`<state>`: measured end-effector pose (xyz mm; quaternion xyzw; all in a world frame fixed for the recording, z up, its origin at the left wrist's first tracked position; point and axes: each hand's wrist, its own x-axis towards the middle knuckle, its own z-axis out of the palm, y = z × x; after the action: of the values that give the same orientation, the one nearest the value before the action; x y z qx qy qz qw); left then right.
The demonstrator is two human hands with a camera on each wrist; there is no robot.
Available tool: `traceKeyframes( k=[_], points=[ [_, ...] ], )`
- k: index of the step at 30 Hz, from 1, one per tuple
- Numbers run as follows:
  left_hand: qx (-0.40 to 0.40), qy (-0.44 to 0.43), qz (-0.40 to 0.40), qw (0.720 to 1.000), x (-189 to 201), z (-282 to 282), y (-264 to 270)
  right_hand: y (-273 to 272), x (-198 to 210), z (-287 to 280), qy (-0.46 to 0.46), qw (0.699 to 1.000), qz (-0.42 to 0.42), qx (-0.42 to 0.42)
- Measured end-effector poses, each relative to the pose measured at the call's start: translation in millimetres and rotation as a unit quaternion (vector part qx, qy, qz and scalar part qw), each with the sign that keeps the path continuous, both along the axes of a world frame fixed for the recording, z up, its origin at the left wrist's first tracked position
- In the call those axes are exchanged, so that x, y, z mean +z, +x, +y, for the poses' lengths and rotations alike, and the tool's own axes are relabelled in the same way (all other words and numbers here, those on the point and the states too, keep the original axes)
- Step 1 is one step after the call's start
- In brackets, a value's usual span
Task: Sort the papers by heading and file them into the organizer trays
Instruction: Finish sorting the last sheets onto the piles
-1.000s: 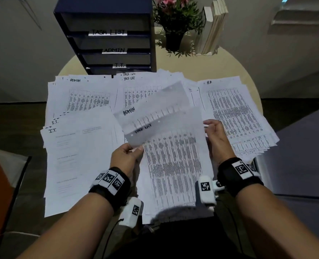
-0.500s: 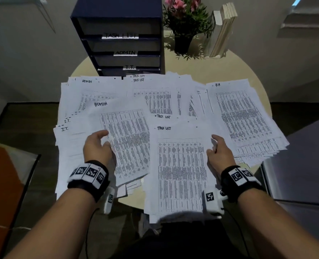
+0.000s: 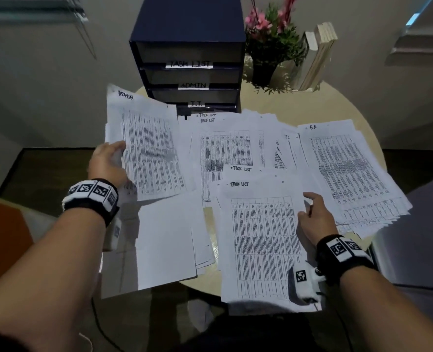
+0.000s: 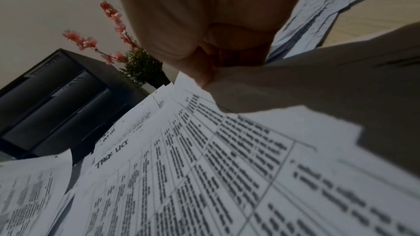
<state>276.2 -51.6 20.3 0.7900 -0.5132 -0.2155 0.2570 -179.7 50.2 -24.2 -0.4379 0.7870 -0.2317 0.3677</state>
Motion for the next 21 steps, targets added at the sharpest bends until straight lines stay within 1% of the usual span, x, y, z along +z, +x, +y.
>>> traceKeyframes(
  k=[2, 3, 4, 8, 10, 12, 14, 15, 17, 19, 21],
  points=[
    [0.019, -0.043, -0.030, 0.998, -6.8, -10.4, 5.1, 2.2, -2.2, -0.1, -0.009, 0.999, 0.003, -0.040],
    [0.021, -0.050, -0.053, 0.997, -10.1, -15.6, 6.0, 3.3, -3.1, -0.5, -0.014, 0.998, 0.001, -0.063],
    [0.014, -0.040, -0.075, 0.996, -14.0, -21.2, 6.5, 4.2, -3.3, -0.6, -0.020, 0.997, 0.002, -0.080],
    [-0.044, 0.050, -0.135, 0.989, -35.0, -42.5, 10.4, 1.6, -4.8, 5.1, -0.031, 0.993, 0.015, -0.114],
    [-0.060, 0.087, -0.151, 0.983, -48.7, -47.2, 12.7, 0.3, -8.2, 11.8, -0.024, 0.992, -0.001, -0.127],
    [-0.055, 0.107, -0.150, 0.981, -59.5, -48.8, 13.1, -0.3, -11.8, 16.3, -0.015, 0.984, -0.051, -0.169],
    [-0.014, 0.110, -0.143, 0.983, -65.9, -48.5, 9.9, -2.9, -13.3, 17.1, -0.004, 0.970, -0.091, -0.224],
    [0.009, 0.098, -0.151, 0.984, -66.2, -48.0, 5.7, -4.5, -13.5, 16.6, -0.010, 0.965, -0.106, -0.241],
    [0.029, 0.033, -0.159, 0.986, -58.8, -43.2, -10.6, -7.5, -13.1, 14.3, -0.037, 0.955, -0.137, -0.260],
    [-0.008, -0.027, -0.127, 0.992, -47.9, -33.5, -37.9, -9.1, -12.8, 13.5, -0.054, 0.949, -0.160, -0.268],
    [-0.069, -0.033, -0.047, 0.996, -41.1, -17.7, -74.3, -10.6, -14.8, 13.5, -0.056, 0.949, -0.174, -0.255]
  ],
)
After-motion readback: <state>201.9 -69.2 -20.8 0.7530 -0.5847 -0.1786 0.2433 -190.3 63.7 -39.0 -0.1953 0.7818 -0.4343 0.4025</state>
